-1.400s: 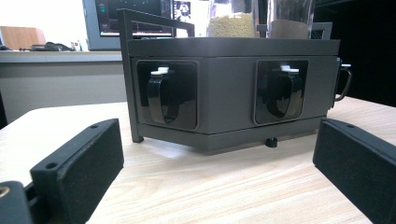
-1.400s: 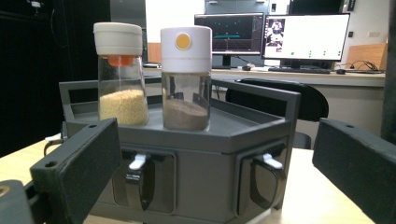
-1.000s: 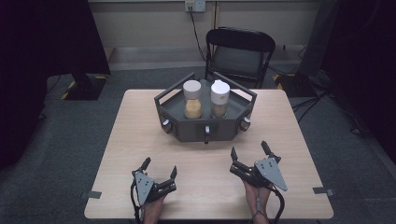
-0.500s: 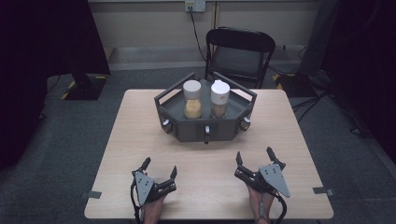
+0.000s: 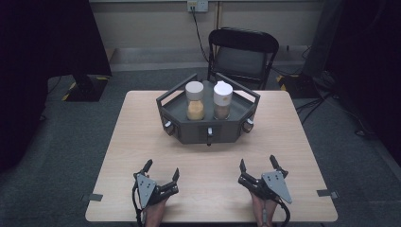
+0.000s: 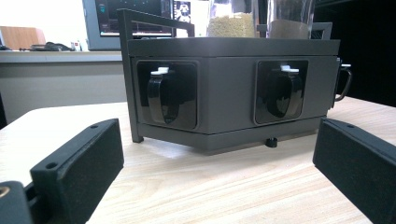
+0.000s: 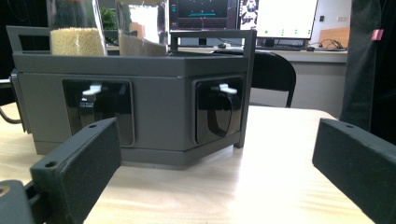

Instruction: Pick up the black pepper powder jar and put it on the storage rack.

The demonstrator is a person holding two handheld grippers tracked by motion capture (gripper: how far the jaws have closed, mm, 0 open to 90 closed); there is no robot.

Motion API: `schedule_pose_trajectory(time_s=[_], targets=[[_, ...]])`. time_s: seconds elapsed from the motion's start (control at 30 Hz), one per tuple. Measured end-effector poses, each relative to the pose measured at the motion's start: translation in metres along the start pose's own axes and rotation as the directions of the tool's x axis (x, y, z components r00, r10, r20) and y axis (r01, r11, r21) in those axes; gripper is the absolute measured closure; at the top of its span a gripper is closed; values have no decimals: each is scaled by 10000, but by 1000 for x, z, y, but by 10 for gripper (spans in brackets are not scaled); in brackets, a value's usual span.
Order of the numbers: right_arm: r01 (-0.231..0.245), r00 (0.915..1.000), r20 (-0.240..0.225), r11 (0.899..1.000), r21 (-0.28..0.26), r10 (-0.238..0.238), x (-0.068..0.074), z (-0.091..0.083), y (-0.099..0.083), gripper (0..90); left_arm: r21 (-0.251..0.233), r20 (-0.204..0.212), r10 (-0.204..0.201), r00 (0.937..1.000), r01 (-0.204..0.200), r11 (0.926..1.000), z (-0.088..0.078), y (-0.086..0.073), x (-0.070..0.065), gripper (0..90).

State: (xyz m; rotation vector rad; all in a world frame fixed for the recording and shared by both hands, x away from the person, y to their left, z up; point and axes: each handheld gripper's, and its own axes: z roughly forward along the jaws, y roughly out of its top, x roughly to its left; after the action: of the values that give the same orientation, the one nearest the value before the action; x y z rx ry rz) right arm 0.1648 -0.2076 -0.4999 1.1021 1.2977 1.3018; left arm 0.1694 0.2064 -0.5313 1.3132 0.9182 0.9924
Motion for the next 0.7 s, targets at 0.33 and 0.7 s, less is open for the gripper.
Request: schedule_pose_trajectory(time_s=[0.33,0.7], targets=[[-50,10000,81,9999,107,49,1,-3,-11,3,0,1,-2,10000,2,10000,0,0,0,11],[-140,9997,180,9996,244,136,3,-4,-20,5,-1,1,-2,10000,2,10000,0,0,0,11]])
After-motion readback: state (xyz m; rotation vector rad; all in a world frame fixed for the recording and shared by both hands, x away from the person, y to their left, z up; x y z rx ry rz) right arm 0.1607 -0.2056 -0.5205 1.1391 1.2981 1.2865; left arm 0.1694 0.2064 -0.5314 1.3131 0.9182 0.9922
